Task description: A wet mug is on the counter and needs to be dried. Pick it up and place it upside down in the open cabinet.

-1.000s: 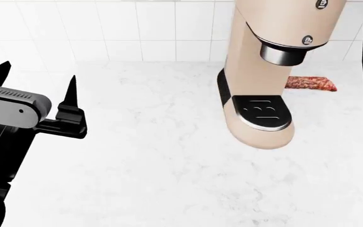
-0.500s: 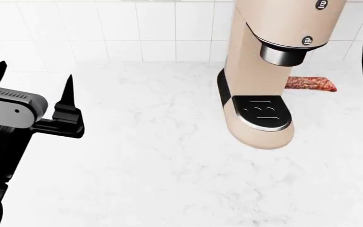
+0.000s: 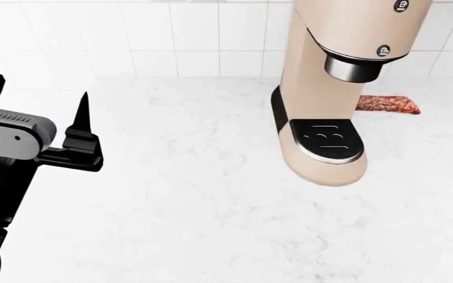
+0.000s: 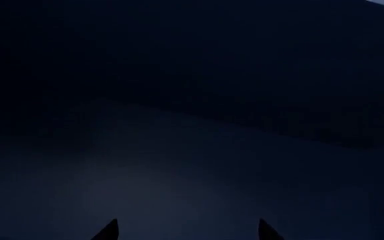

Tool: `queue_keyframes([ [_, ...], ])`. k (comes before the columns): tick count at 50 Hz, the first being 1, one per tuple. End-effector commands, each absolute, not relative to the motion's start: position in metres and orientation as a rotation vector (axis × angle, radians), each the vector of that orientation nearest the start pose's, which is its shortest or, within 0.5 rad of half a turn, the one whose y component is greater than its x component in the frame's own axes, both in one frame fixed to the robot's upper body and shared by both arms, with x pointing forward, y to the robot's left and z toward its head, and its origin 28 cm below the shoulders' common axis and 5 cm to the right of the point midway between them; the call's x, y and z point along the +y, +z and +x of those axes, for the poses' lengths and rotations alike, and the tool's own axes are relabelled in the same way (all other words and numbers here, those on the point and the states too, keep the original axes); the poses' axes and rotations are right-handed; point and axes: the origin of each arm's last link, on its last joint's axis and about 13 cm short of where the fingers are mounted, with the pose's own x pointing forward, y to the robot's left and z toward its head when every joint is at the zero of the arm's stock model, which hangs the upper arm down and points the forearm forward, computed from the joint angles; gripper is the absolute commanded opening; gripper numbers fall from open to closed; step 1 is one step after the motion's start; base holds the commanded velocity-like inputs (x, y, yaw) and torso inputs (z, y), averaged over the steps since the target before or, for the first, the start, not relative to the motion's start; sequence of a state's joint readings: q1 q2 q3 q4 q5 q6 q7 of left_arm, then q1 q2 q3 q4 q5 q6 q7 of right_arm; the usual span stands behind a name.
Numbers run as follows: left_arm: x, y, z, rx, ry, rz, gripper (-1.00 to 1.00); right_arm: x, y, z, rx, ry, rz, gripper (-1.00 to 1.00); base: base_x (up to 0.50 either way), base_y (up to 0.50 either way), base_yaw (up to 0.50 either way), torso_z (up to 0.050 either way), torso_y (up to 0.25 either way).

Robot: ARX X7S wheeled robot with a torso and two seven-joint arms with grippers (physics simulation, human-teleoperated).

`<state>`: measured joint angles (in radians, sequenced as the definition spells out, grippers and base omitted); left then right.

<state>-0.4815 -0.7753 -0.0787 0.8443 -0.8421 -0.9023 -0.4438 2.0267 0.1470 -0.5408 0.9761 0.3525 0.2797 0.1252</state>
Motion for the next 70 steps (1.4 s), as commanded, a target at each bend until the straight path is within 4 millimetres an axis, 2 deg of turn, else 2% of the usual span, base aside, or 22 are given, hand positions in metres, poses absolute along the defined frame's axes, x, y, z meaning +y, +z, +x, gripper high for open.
queue_keyframes([
  [1, 0.28, 0.241, 0.2, -0.294, -0.005, 0.268, 1.0, -0.107, 0.519, 0.359, -0.694, -0.052, -0.205, 1.0, 0.0, 0.0, 0.0, 0.0, 0.0],
  [7, 0.28, 0.24, 0.2, -0.293, -0.005, 0.264, 1.0, -0.101, 0.536, 0.342, -0.755, -0.032, -0.222, 1.0, 0.0, 0.0, 0.0, 0.0, 0.0],
  [23, 0.28, 0.24, 0.199, -0.293, -0.005, 0.259, 1.0, -0.097, 0.562, 0.308, -0.863, -0.019, -0.238, 1.0, 0.0, 0.0, 0.0, 0.0, 0.0],
  [26, 0.28, 0.239, 0.199, -0.292, -0.005, 0.259, 1.0, -0.095, 0.569, 0.289, -0.922, -0.013, -0.247, 1.0, 0.0, 0.0, 0.0, 0.0, 0.0],
  [38, 0.281, 0.239, 0.199, -0.292, -0.004, 0.257, 1.0, -0.09, 0.576, 0.263, -0.99, 0.017, -0.264, 1.0, 0.0, 0.0, 0.0, 0.0, 0.0],
  [57, 0.281, 0.24, 0.198, -0.298, -0.004, 0.256, 1.0, -0.085, 0.557, 0.227, -1.029, 0.071, -0.284, 1.0, 0.0, 0.0, 0.0, 0.0, 0.0],
  [70, 0.281, 0.239, 0.199, -0.293, -0.003, 0.256, 1.0, -0.079, 0.547, 0.212, -1.042, 0.115, -0.308, 1.0, 0.0, 0.0, 0.0, 0.0, 0.0],
])
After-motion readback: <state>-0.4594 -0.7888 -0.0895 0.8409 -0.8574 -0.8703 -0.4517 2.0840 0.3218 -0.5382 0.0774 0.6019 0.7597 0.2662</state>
